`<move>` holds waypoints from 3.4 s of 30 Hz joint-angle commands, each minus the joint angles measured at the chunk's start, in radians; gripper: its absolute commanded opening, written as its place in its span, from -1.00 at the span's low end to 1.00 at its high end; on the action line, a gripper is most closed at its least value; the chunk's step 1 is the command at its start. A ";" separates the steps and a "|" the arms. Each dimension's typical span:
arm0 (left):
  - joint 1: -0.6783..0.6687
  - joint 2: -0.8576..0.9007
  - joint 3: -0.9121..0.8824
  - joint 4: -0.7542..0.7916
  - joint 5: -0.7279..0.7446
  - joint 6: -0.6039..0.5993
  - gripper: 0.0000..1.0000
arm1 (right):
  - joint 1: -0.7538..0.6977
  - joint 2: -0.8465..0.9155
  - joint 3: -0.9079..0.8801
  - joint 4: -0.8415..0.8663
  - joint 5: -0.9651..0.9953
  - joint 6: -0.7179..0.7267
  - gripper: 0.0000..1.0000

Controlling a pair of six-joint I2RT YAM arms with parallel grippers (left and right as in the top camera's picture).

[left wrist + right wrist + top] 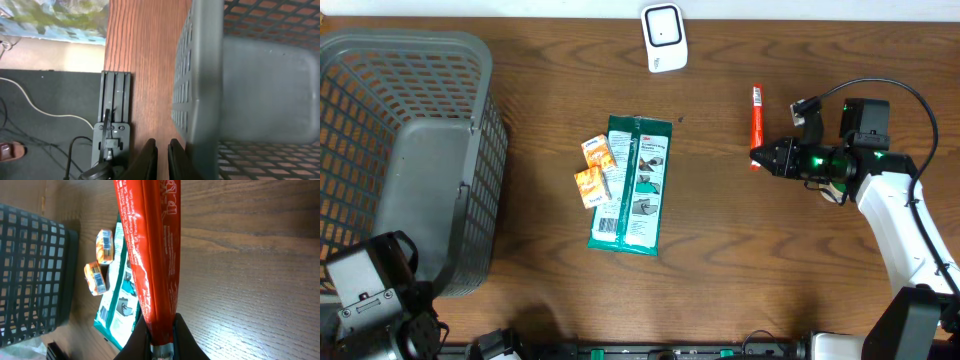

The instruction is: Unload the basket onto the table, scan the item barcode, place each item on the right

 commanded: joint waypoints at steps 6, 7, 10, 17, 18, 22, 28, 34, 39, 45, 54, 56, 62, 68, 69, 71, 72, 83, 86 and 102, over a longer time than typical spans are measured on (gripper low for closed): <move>0.004 0.008 -0.066 0.121 0.089 0.070 -0.78 | -0.003 -0.006 0.008 0.000 -0.010 -0.013 -0.98; 0.004 0.013 -0.066 0.140 0.095 0.080 -0.77 | -0.003 -0.006 0.008 0.000 -0.010 -0.013 -0.98; 0.004 0.028 -0.067 0.190 0.095 0.108 -0.77 | -0.003 -0.006 0.008 0.000 -0.010 -0.013 -0.97; 0.004 0.108 -0.068 0.282 0.094 0.168 -0.78 | -0.003 -0.006 0.008 -0.002 -0.010 -0.013 -0.98; 0.004 0.127 -0.069 0.288 0.094 0.167 -0.78 | -0.003 -0.006 0.008 -0.002 -0.010 -0.013 -0.97; 0.004 0.198 -0.069 0.307 0.092 0.178 -0.78 | -0.003 -0.006 0.008 -0.003 -0.010 -0.013 -0.98; 0.005 0.247 -0.068 0.394 0.028 0.291 -0.80 | -0.003 -0.006 0.008 -0.003 -0.010 -0.013 -0.98; 0.004 0.225 0.003 0.372 0.000 0.353 -0.78 | -0.003 -0.006 0.008 -0.003 -0.010 -0.013 -0.98; 0.004 0.216 0.120 0.322 0.080 0.441 -0.66 | -0.003 -0.006 0.008 -0.003 -0.010 -0.013 -0.97; -0.003 0.241 0.256 0.329 0.474 0.682 -0.66 | -0.003 -0.006 0.008 -0.003 -0.010 -0.013 -0.97; -0.251 0.547 0.430 0.230 0.784 0.924 -0.78 | 0.031 -0.006 0.008 0.074 -0.290 -0.013 -0.98; -0.317 0.610 0.430 0.245 0.912 0.998 -0.71 | 0.036 -0.006 0.008 0.141 -0.452 -0.005 -0.98; -0.467 0.774 0.430 0.339 1.168 1.073 -0.57 | 0.065 -0.006 0.008 0.218 -0.586 0.112 -0.98; -0.581 0.845 0.430 0.533 1.202 1.072 -0.26 | 0.110 -0.006 0.008 0.266 -0.510 0.272 -0.98; -0.602 0.849 0.430 0.568 1.201 1.072 -0.18 | 0.120 -0.006 0.008 0.281 -0.491 0.307 -0.98; -0.640 0.852 0.430 0.629 1.189 1.072 0.01 | 0.146 -0.006 0.008 0.326 -0.457 0.373 -0.98; -0.663 0.853 0.430 0.660 1.172 1.072 0.06 | 0.164 -0.006 0.008 0.359 -0.438 0.402 -0.98; -0.785 0.852 0.430 0.843 1.003 1.044 0.20 | 0.298 -0.006 0.008 0.696 -0.327 0.705 -0.98; -0.795 0.853 0.430 0.869 1.003 1.041 0.20 | 0.318 -0.006 0.008 0.721 -0.286 0.739 -0.98; -0.795 0.856 0.429 0.944 1.002 1.041 0.20 | 0.377 -0.006 0.008 0.873 -0.275 0.875 -0.98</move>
